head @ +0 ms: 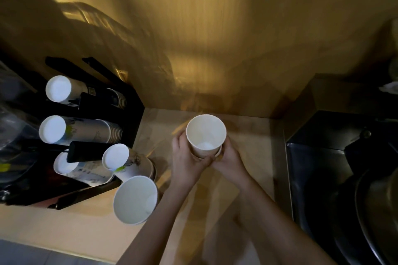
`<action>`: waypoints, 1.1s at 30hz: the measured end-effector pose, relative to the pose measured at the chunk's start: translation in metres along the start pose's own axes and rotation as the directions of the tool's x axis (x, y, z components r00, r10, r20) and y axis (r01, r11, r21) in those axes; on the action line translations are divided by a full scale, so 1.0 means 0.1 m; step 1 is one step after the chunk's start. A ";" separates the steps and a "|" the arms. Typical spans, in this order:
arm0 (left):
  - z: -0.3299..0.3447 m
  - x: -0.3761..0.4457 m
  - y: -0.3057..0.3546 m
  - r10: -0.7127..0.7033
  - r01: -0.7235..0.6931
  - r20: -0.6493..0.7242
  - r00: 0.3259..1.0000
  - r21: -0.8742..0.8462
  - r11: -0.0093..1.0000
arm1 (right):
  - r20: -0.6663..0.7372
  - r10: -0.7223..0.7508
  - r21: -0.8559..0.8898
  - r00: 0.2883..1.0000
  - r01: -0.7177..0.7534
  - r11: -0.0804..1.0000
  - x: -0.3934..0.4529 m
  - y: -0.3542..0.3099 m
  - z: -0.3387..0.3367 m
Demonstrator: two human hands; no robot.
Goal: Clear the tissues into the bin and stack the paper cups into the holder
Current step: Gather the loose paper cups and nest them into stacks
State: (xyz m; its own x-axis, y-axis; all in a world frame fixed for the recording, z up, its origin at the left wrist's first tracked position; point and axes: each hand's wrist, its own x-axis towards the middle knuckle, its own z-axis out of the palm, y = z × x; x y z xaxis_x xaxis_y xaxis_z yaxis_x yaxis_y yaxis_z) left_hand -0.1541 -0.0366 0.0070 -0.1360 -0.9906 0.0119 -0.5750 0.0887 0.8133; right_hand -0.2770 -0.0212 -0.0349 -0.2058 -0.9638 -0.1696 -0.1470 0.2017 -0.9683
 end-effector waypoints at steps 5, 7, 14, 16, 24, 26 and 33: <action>0.00 -0.03 0.01 -0.042 0.042 0.002 0.999 0.014 0.999 | -0.004 0.016 -0.022 1.000 -0.016 1.000 -0.05 -0.02 -0.03; 0.00 -0.05 0.00 -0.022 0.022 0.033 0.999 0.012 1.000 | 0.008 0.021 -0.028 1.000 -0.021 0.999 -0.08 -0.01 -0.04; 0.03 -0.12 -0.06 0.006 -0.013 0.087 0.996 0.076 0.997 | 0.033 0.035 -0.038 0.999 -0.034 0.999 -0.17 -0.03 -0.07; 0.04 -0.14 -0.08 -0.006 0.000 0.082 0.997 0.066 0.998 | 0.043 0.042 -0.046 0.998 -0.040 0.998 -0.19 -0.02 -0.07; -0.08 -0.18 0.07 -0.029 -0.008 0.185 0.982 0.197 0.980 | 0.069 0.084 -0.176 0.994 -0.071 0.982 -0.25 -0.09 -0.14; -0.24 -0.23 0.13 0.002 -0.029 0.188 0.982 0.144 0.989 | 0.053 0.086 -0.263 0.995 -0.070 0.962 -0.25 -0.16 -0.21; -1.13 -0.32 0.19 -0.058 0.054 -0.021 0.998 -0.153 0.987 | 0.112 -0.308 -0.440 0.945 0.325 0.837 -0.17 -0.89 -0.04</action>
State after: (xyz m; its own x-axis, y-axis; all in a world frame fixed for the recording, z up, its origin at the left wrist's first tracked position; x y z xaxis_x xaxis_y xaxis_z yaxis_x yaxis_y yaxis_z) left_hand -0.0697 -0.0149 0.0880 -0.0853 -0.9961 -0.0226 -0.4510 0.0184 0.8924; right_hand -0.2641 -0.0222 0.0545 -0.0411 -0.9923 0.1172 -0.6154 -0.0673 -0.7853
